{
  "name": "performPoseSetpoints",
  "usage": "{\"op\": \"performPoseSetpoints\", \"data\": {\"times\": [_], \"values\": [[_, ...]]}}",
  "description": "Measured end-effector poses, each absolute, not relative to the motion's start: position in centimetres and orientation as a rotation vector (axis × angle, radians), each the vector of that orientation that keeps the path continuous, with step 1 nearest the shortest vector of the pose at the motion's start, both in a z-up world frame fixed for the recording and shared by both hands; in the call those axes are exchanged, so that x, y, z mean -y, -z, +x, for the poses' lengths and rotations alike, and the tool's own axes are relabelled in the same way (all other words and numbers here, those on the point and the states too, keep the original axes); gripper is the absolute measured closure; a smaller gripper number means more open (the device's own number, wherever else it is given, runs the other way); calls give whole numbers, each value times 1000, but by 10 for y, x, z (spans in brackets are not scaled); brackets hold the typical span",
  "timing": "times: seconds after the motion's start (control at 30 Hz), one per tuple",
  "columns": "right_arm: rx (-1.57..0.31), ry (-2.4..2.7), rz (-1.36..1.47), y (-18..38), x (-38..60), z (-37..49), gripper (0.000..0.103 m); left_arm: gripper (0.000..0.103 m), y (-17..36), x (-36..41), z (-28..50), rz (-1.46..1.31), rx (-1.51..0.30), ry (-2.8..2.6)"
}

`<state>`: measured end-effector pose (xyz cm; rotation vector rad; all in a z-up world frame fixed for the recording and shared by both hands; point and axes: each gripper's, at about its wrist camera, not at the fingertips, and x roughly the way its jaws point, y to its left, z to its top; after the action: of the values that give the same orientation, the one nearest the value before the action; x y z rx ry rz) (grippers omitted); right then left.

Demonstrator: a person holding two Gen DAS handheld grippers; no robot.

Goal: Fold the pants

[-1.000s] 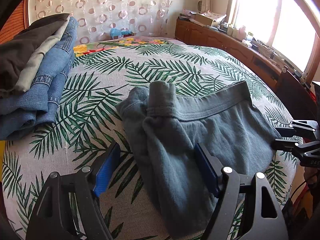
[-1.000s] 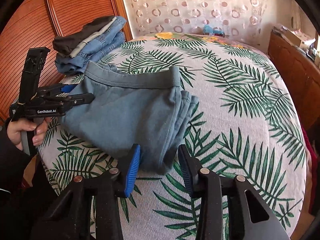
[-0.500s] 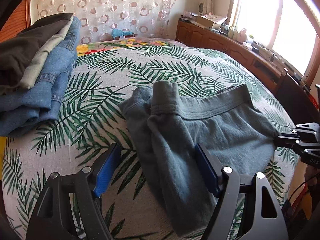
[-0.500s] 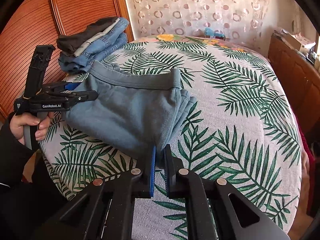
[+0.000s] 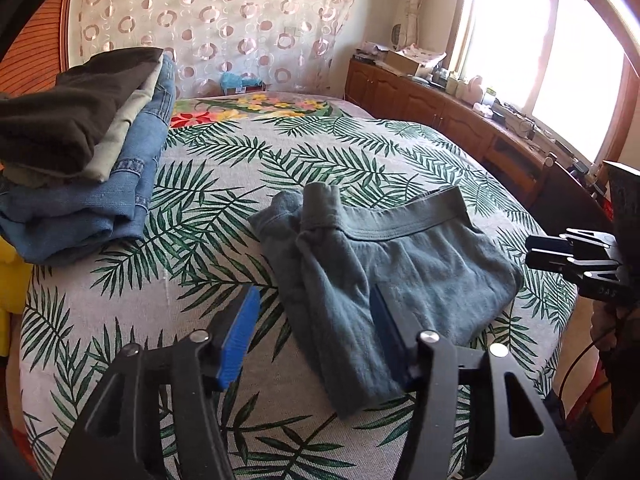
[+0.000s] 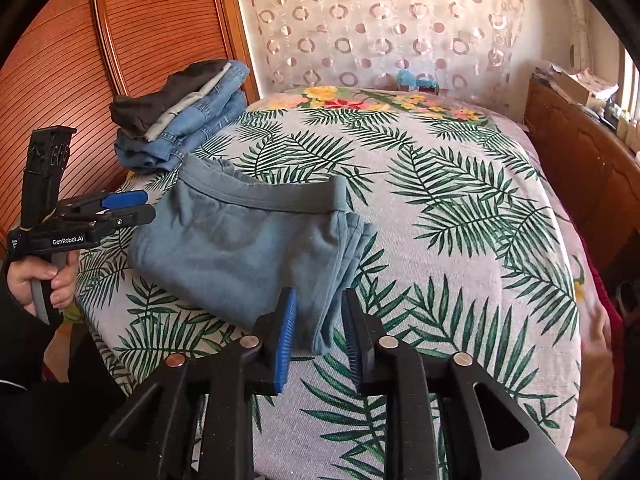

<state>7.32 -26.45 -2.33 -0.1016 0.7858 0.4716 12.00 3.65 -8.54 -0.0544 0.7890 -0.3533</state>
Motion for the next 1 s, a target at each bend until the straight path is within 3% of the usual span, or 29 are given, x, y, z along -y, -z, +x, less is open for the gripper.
{"op": "performPoseSetpoints", "data": {"times": [0.07, 0.23, 0.63, 1.0], "values": [[-783, -462, -102, 21, 265, 76, 64, 53, 85, -35, 122, -51, -786, 363], [-780, -455, -87, 22, 258, 93, 51, 53, 84, -30, 134, -32, -789, 370], [-848, -413, -62, 47, 242, 146, 50, 52, 89, -22, 180, 2, -831, 372], [-853, -417, -63, 52, 232, 160, 50, 44, 101, -28, 199, -35, -862, 398]]}}
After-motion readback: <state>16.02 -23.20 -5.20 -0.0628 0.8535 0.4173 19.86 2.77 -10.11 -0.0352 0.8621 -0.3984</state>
